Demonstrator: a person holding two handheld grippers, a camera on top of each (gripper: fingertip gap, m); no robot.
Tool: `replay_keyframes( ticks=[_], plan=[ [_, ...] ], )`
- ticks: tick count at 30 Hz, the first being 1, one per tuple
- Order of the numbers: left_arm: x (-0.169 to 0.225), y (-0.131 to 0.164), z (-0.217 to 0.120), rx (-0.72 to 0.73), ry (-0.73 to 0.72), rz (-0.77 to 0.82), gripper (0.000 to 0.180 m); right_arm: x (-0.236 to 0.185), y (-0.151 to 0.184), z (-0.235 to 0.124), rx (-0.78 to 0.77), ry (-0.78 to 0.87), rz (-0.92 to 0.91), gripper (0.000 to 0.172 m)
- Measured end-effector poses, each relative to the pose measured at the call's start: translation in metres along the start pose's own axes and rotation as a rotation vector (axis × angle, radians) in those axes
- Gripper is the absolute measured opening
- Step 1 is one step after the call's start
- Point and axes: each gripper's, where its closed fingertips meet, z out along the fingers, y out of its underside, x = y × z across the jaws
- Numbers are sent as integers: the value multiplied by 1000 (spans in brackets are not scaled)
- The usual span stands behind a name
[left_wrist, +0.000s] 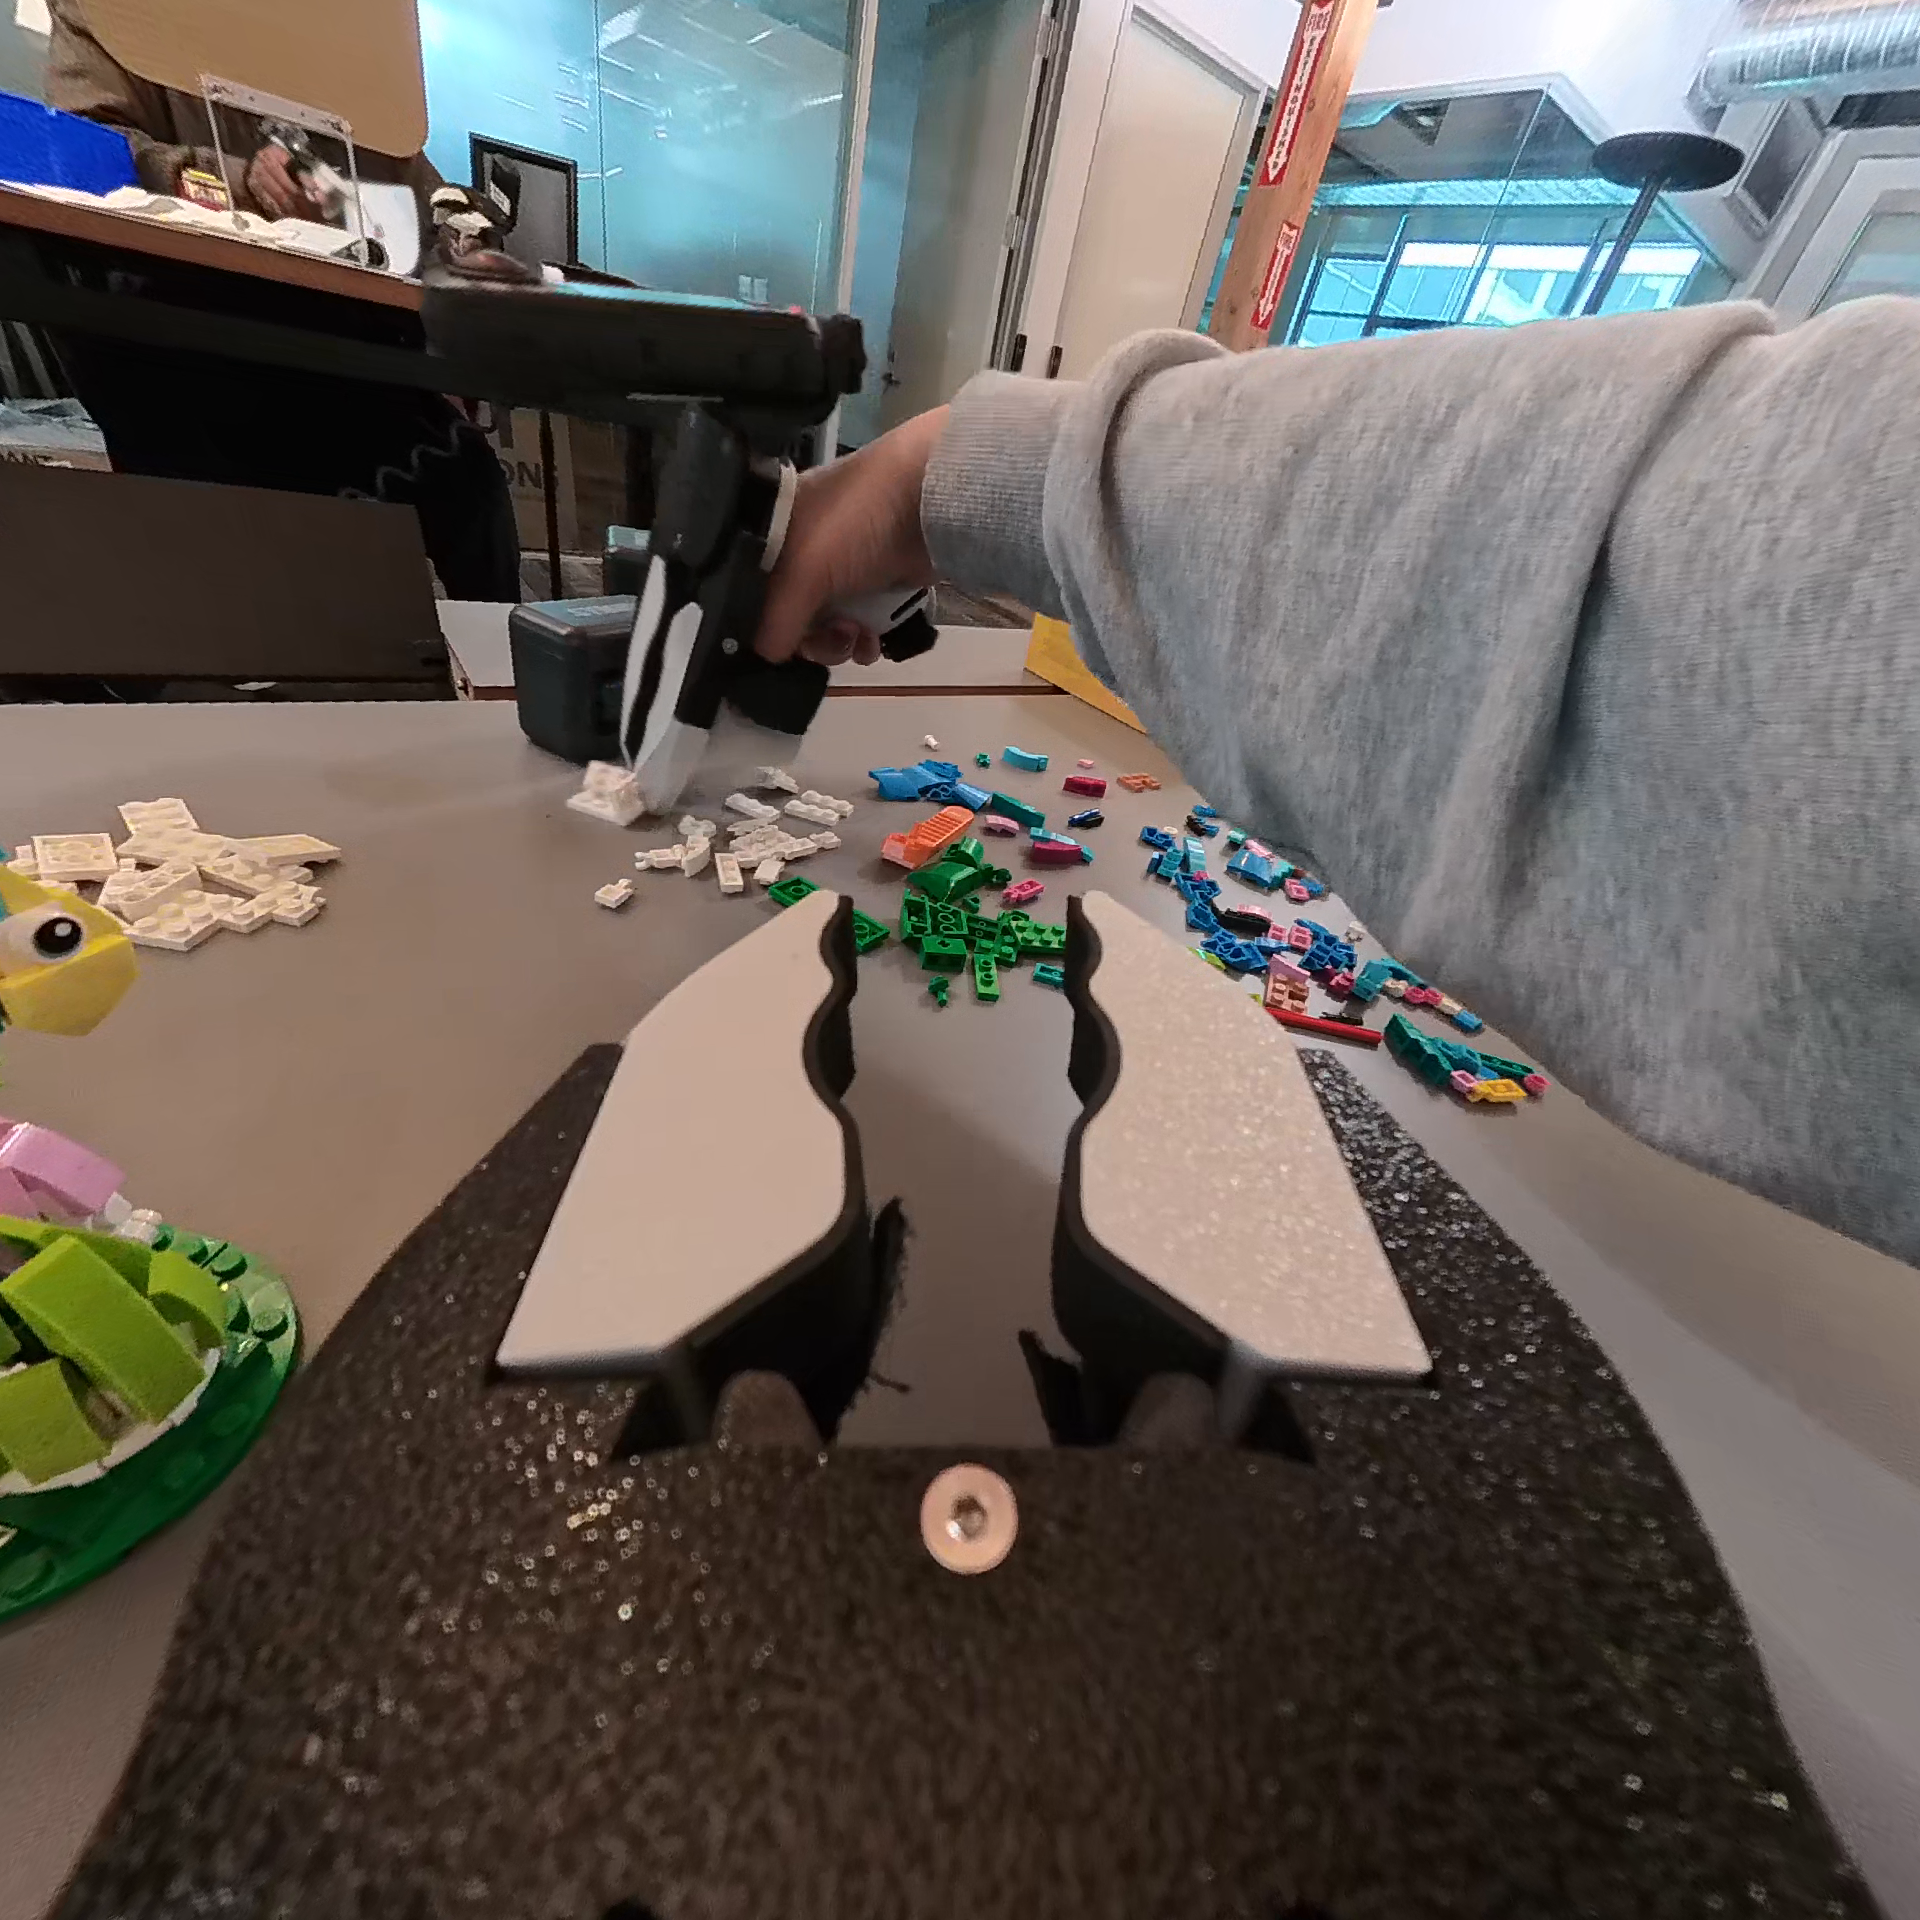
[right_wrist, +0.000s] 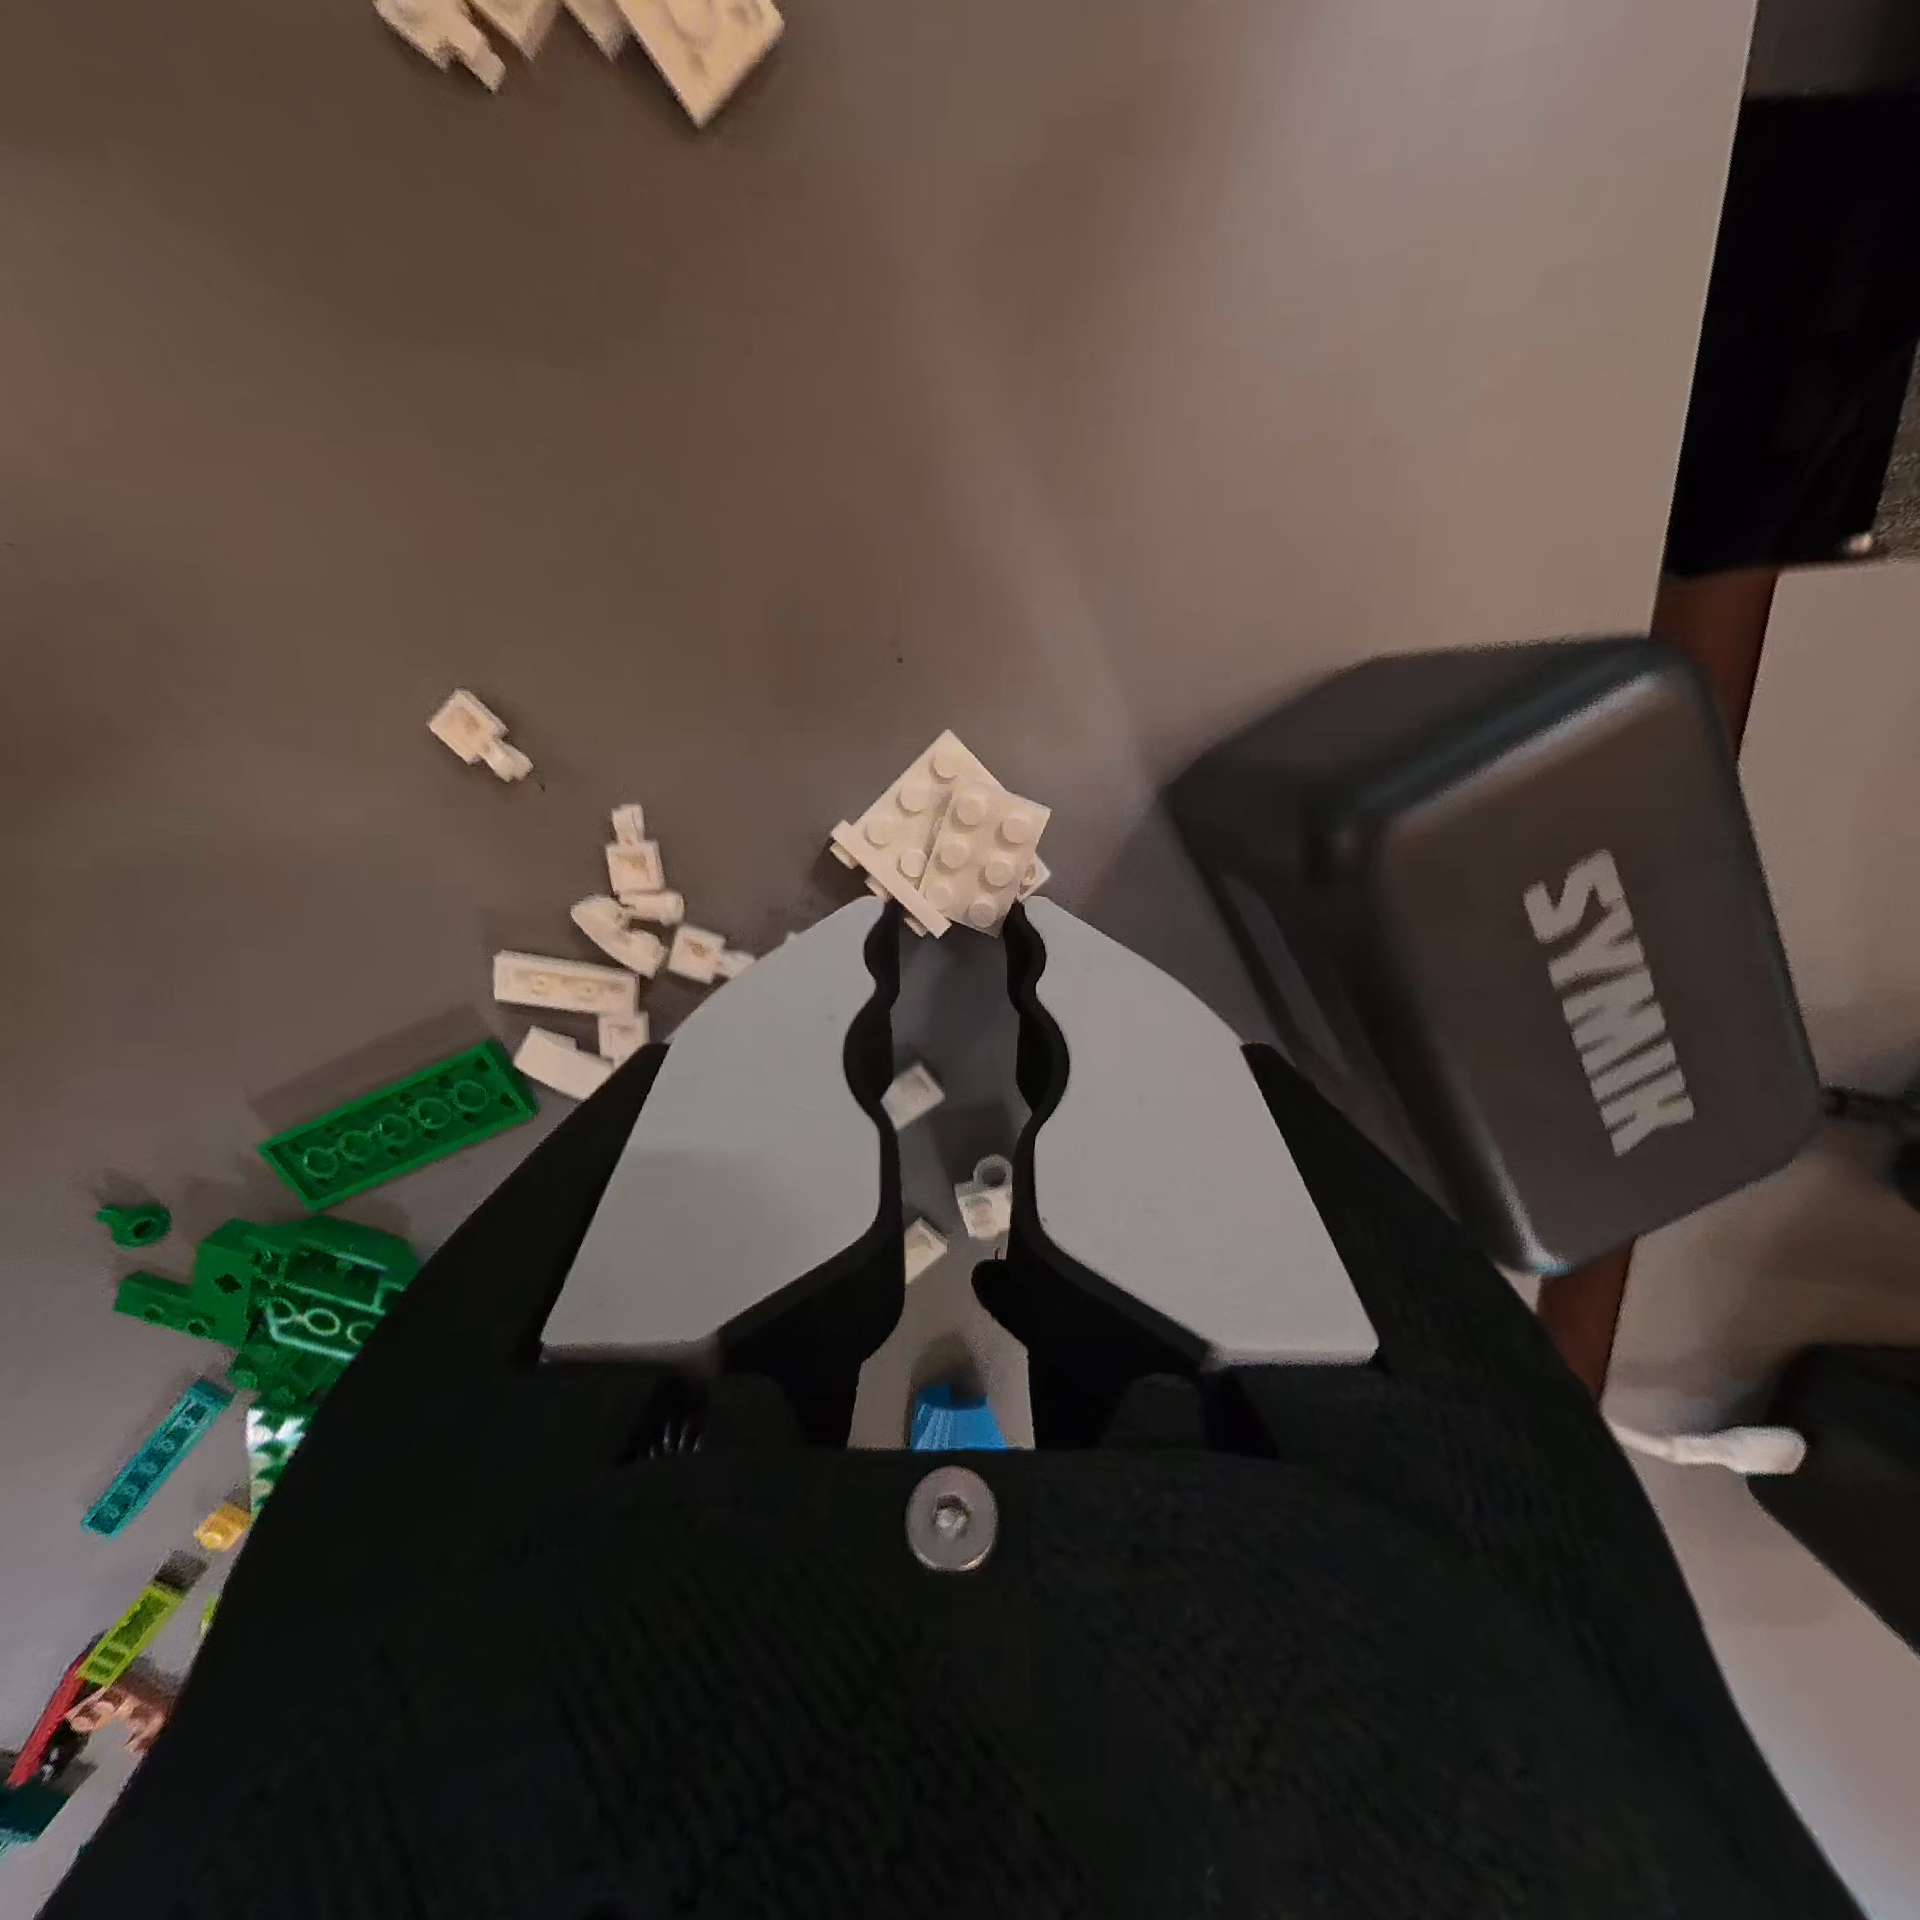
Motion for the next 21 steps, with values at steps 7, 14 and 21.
replay_keyframes(
  ticks=[7,14,21],
  plan=[
    [1,0,0,1,0,-1,38,-13,-43,11,14,-22,-83,11],
    [2,0,-1,2,3,1,38,-28,-90,22,32,-41,-125,11],
    [2,-1,-1,1,3,-7,38,-39,-83,-1,13,-42,-143,24]
  ],
)
